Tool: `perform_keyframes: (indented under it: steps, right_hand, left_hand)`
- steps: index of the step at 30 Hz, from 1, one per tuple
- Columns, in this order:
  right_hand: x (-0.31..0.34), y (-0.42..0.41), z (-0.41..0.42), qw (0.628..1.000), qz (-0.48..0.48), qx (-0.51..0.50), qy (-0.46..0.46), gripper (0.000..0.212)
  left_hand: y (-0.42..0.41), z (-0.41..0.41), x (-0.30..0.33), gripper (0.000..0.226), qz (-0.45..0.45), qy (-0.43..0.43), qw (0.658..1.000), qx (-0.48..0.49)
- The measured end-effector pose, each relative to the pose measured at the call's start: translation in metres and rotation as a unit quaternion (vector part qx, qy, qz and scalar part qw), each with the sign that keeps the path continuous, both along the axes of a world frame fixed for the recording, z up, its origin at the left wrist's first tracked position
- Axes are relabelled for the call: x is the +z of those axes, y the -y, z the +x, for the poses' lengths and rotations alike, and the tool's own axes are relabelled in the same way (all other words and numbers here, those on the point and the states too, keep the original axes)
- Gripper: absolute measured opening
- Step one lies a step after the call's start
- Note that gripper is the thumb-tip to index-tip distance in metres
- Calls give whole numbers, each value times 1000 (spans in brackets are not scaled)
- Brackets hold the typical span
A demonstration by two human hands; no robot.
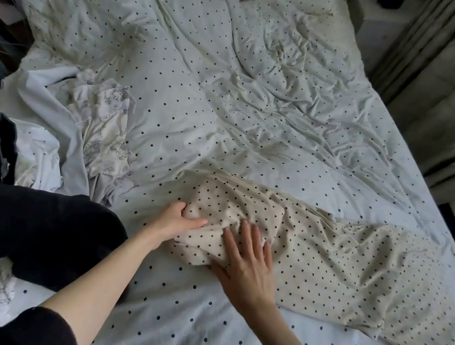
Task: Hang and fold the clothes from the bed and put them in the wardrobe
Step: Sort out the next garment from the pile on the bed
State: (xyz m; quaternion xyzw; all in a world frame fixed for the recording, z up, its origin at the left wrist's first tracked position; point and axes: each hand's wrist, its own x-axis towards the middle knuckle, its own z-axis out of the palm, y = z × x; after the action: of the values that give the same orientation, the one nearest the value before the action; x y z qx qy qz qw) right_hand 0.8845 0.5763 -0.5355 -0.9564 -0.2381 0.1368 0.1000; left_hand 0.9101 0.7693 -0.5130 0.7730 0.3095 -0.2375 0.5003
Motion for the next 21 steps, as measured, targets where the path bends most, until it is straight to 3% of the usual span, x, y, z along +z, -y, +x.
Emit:
perform_keyframes:
  steps: [5, 12, 15, 16, 18, 20, 21]
  right_hand:
    - [3, 7, 21, 999, 8, 37, -25, 64]
    - [26, 47, 31, 991, 93, 13, -91, 73]
    - [35, 96, 17, 972, 184, -108, -95, 59]
    - [38, 113, 15, 949, 230, -192, -102, 52]
    - [46, 143, 14, 841, 362, -366, -168, 44]
    - [49, 166, 17, 729, 463, -440, -247, 44]
    - [50, 175, 19, 712, 476, -440, -269, 46]
  left_hand:
    - [6, 4, 19, 23, 3, 84, 996, 44]
    - [64, 15, 70, 27, 195, 179, 964, -35]
    - [125, 13, 84, 18, 162, 243, 954, -73]
    - [146, 11, 85, 17, 125, 253, 955, -90]
    - [186, 8, 81, 32, 81, 236, 952, -175]
    - [210, 4, 71, 34, 86, 208, 940, -255]
    - [216, 2, 65, 32, 92, 205, 941, -255]
